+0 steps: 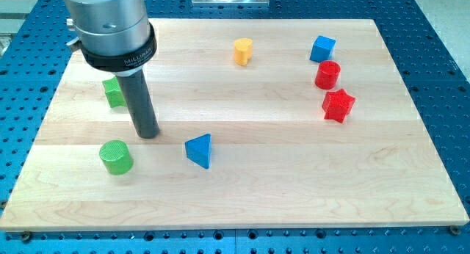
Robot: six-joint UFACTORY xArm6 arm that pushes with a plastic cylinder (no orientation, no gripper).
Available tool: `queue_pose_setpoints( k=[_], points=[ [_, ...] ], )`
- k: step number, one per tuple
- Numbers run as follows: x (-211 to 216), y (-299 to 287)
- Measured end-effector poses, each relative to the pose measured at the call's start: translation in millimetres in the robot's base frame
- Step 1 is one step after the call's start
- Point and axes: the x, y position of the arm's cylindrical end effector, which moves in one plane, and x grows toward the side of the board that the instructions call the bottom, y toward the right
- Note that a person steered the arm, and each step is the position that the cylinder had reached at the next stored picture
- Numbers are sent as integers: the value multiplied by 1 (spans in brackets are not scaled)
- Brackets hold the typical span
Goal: Move the blue cube to the bottom right of the yellow hexagon
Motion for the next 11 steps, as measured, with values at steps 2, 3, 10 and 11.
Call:
queue_pose_setpoints(
  k=[2, 3, 10, 11],
  points=[
    [-10, 0],
    [-10, 0],
    [-222, 267],
    [-213, 351]
  ],
)
